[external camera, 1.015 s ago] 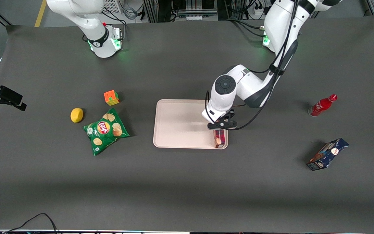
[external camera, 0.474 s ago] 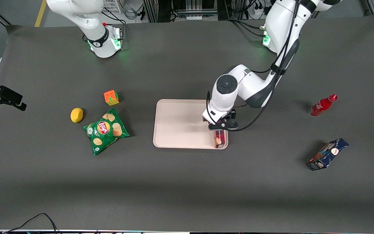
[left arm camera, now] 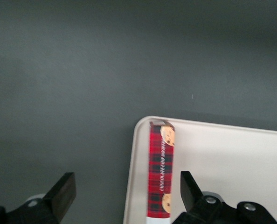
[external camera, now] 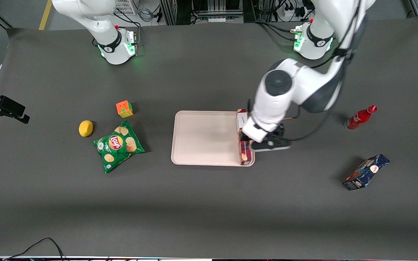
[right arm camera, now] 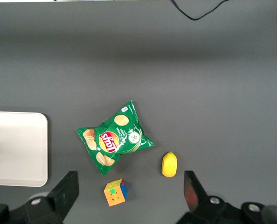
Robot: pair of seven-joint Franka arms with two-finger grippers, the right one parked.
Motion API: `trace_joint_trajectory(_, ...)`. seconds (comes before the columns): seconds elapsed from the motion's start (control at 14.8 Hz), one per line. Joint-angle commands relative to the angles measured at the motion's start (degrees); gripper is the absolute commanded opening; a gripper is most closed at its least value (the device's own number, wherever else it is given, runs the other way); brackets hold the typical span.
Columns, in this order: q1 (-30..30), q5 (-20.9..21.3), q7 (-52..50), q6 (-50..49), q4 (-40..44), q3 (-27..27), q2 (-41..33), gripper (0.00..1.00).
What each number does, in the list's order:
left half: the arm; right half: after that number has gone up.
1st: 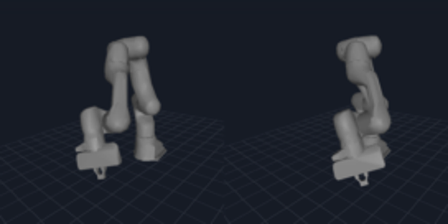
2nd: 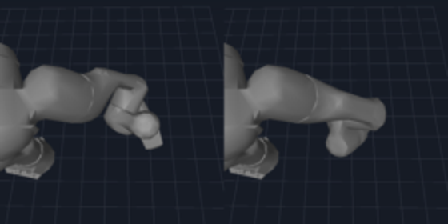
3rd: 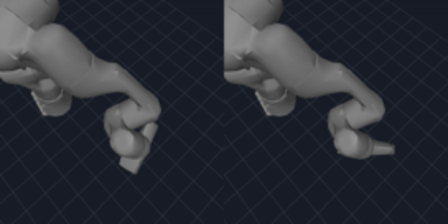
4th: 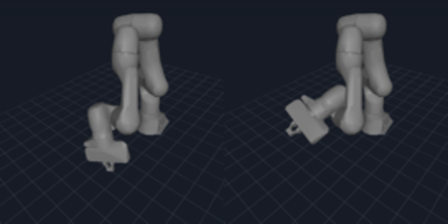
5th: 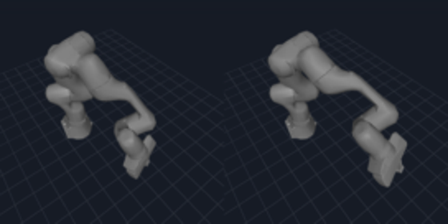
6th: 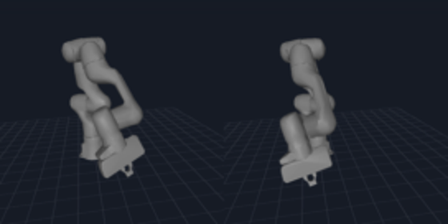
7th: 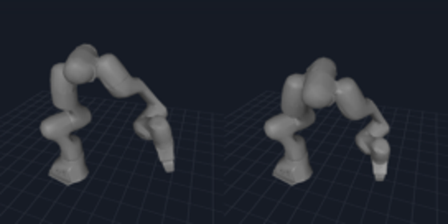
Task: Place red cookie box on tray
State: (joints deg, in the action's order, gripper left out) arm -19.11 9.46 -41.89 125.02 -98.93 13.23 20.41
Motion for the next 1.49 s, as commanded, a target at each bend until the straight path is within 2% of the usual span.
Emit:
trace_joint_trajectory(0.0,2.3,-7.4,14.4,-7.4,0.2,-6.9,-7.6,1.0)
trace_joint_trajectory(0.27,6.0,-7.4,25.6,-23.5,5.1,-13.0,-15.1,1.0)
trace_joint_trajectory(0.41,7.9,-6.8,29.7,-29.9,7.1,-14.0,-17.8,1.0)
trace_joint_trajectory(0.88,13.9,-7.1,35.7,-36.8,6.8,-13.8,-27.2,1.0)
trace_joint_trajectory(1.42,15.6,-7.4,37.7,-41.3,6.7,-12.5,-29.8,1.0)
